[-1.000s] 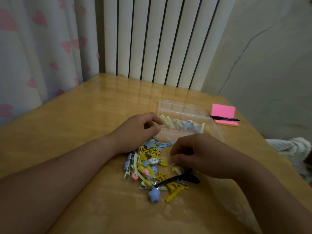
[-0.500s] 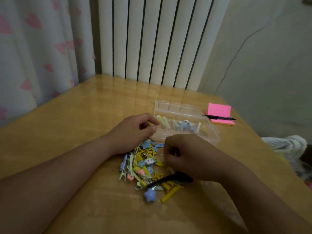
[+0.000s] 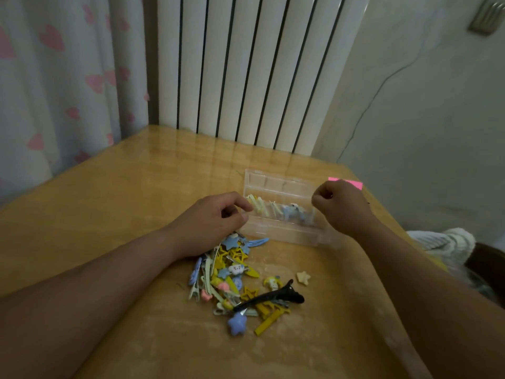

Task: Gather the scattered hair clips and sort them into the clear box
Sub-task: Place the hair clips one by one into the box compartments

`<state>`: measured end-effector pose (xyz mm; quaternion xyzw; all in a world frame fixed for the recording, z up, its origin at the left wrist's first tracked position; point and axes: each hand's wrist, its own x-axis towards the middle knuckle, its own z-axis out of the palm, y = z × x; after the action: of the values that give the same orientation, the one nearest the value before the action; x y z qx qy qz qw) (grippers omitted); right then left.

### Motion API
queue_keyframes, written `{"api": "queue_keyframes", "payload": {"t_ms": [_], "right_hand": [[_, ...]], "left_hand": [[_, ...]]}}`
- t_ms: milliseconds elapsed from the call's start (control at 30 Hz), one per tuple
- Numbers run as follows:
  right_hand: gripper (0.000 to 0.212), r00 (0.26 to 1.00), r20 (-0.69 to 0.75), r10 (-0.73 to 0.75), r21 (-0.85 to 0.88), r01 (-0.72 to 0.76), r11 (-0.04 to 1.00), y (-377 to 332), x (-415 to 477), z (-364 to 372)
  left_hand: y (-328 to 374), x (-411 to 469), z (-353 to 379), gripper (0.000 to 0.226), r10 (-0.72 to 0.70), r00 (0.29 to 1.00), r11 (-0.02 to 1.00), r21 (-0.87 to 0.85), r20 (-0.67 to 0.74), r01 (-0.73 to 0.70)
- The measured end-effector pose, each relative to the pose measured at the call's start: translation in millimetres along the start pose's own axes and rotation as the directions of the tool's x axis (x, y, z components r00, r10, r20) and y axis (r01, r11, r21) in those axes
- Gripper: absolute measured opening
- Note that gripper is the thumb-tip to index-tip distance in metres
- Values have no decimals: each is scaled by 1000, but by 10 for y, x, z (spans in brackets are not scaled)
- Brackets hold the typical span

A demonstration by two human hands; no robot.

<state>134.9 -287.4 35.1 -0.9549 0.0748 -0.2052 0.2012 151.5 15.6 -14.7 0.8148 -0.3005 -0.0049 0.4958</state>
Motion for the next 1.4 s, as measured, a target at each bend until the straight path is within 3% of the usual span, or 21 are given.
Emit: {"api": "queue_keyframes", "payload": {"t_ms": [267, 500, 567, 633, 733, 800, 900, 1233, 1400], "right_hand": [[20, 1000, 26, -7, -43, 8, 999, 164, 42, 53], [17, 984, -154, -95, 113, 113, 987, -125, -422, -191], [13, 986, -62, -157, 193, 166, 967, -219, -600, -318], [12, 964, 152, -216, 226, 179, 958, -291, -718, -438], [11, 819, 536, -204, 129, 160, 979, -346, -775, -522], [11, 706, 689, -163, 56, 172, 984, -367, -806, -520], [12, 655, 742, -143, 25, 186, 982, -390, -822, -514], [11, 623, 766, -156, -29, 276, 961, -447, -873, -529], [6, 601, 782, -168, 22, 243, 970, -416, -846, -554]], "left_hand": [[-4, 12, -2, 13, -4, 1000, 1000, -1, 3, 4], [-2, 4, -2, 14, -15, 1000, 1000, -5, 8, 15], [0, -1, -5, 14, -15, 1000, 1000, 3, 3, 15], [5, -9, -6, 15, -11, 1000, 1000, 11, 2, 11], [25, -21, -8, 15, -6, 1000, 999, 37, -4, 7], [37, -21, -12, 16, -15, 1000, 999, 40, -1, 15], [43, -18, -13, 17, -23, 1000, 998, 51, 1, 23], [40, -22, -15, 17, -26, 1000, 998, 63, -1, 26], [41, -21, -6, 16, -22, 1000, 999, 35, -8, 23]]}}
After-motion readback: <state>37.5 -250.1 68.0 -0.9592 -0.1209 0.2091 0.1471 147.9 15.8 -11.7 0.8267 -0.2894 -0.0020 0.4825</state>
